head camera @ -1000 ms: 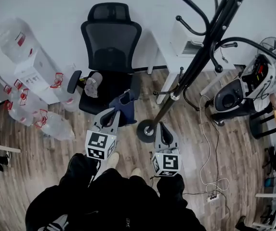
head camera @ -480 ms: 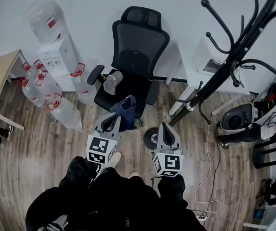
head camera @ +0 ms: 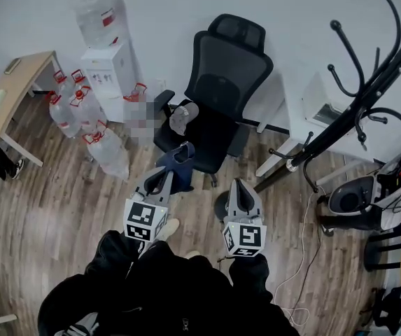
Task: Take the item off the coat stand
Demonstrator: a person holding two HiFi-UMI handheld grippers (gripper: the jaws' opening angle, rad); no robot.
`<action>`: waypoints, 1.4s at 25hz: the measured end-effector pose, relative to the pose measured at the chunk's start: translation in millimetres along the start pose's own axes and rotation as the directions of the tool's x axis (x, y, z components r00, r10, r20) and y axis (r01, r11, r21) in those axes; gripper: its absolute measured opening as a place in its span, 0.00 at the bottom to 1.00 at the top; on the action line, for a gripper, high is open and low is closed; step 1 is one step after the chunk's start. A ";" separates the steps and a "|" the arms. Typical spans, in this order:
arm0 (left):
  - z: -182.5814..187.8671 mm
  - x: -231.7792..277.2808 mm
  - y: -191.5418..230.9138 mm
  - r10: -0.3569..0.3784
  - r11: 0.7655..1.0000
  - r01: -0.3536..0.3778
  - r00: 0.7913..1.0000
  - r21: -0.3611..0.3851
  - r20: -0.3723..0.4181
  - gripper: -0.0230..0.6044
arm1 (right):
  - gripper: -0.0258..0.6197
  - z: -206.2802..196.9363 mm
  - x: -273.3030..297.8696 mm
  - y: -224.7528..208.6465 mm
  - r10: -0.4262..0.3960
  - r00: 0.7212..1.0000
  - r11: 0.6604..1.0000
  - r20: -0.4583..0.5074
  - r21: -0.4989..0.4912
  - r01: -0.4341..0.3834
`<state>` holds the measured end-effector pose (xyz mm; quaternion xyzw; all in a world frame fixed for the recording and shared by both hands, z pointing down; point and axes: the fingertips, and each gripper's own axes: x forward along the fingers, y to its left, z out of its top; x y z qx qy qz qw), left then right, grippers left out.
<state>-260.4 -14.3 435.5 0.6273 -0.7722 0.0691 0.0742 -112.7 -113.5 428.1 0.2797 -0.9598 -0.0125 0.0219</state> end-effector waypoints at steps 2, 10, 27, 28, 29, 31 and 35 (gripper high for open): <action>-2.0 -4.8 4.3 0.011 1.000 -0.011 1.000 -0.003 -0.002 0.08 | 0.07 0.8 1.4 6.2 0.012 1.000 1.000 0.002 0.000 -0.012; -1.1 -15.9 3.3 0.017 1.000 -0.017 1.000 -0.004 0.008 0.08 | 0.07 -1.3 -5.4 13.5 0.025 1.000 1.000 -0.009 0.002 -0.025; 3.0 -18.3 -3.5 -0.008 1.000 0.008 1.000 0.005 0.017 0.08 | 0.07 1.9 -14.9 12.7 0.002 1.000 1.000 -0.001 0.001 -0.002; 3.1 -18.9 -3.8 -0.010 1.000 0.009 1.000 0.005 0.017 0.08 | 0.07 2.2 -15.4 12.9 0.002 1.000 1.000 0.000 0.001 -0.002; 3.1 -19.7 -4.3 -0.011 1.000 0.011 1.000 0.006 0.017 0.08 | 0.07 2.5 -16.2 13.2 0.001 1.000 1.000 0.000 0.000 -0.001; 3.8 -21.2 -5.5 -0.014 1.000 0.014 1.000 0.006 0.019 0.08 | 0.07 3.5 -17.7 13.4 0.000 1.000 1.000 0.002 -0.001 0.000; 5.6 -21.6 -8.0 -0.016 1.000 0.016 1.000 0.006 0.022 0.08 | 0.06 5.6 -19.2 12.4 0.000 1.000 1.000 0.003 -0.004 0.000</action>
